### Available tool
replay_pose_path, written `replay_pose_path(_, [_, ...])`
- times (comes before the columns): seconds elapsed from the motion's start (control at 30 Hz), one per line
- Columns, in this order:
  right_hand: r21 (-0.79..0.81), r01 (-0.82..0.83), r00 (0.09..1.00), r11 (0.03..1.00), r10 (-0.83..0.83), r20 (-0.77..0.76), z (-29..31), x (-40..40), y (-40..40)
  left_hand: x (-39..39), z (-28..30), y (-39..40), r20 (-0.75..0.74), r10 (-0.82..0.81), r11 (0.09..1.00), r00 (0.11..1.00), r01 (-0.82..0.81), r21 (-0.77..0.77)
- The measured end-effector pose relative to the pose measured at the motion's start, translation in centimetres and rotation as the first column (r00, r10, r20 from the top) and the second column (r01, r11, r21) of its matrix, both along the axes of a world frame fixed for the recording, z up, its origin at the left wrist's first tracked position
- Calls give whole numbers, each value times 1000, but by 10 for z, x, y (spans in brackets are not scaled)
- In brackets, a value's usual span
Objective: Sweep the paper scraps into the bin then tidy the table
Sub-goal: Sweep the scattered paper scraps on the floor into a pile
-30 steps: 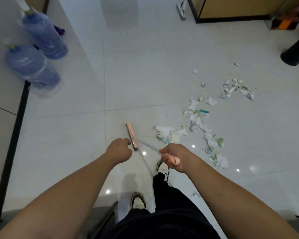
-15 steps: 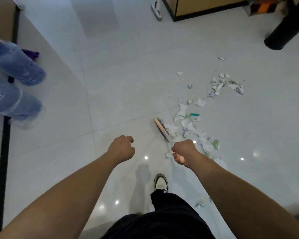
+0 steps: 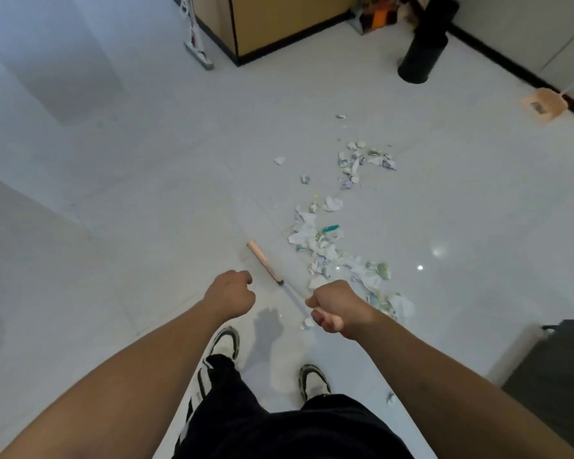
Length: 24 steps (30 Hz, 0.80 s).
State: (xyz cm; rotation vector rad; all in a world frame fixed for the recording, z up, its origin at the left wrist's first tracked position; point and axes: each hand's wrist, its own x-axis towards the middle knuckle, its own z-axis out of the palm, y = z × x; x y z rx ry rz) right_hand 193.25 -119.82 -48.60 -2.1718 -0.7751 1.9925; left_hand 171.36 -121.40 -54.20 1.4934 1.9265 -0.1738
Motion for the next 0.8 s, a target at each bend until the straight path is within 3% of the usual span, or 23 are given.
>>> replay_pose_path(0.23, [-118, 39, 999, 992, -37, 13, 8, -20, -14, -19, -3, 78, 21, -307, 952, 951, 307, -11])
replay_pose_path(0.47, [-229, 142, 987, 963, -121, 103, 13, 0, -67, 0, -9, 91, 68, -562, 822, 825, 565, -65])
replay_pose_path(0.63, [-137, 317, 942, 938, -295, 157, 19, -4, -97, 26, -7, 78, 78, -683, 725, 727, 687, -55])
replay_pose_path(0.8, [-61, 394, 917, 917, -387, 95, 20, -12, -121, 61, 4, 71, 49, -751, 659, 659, 752, -10])
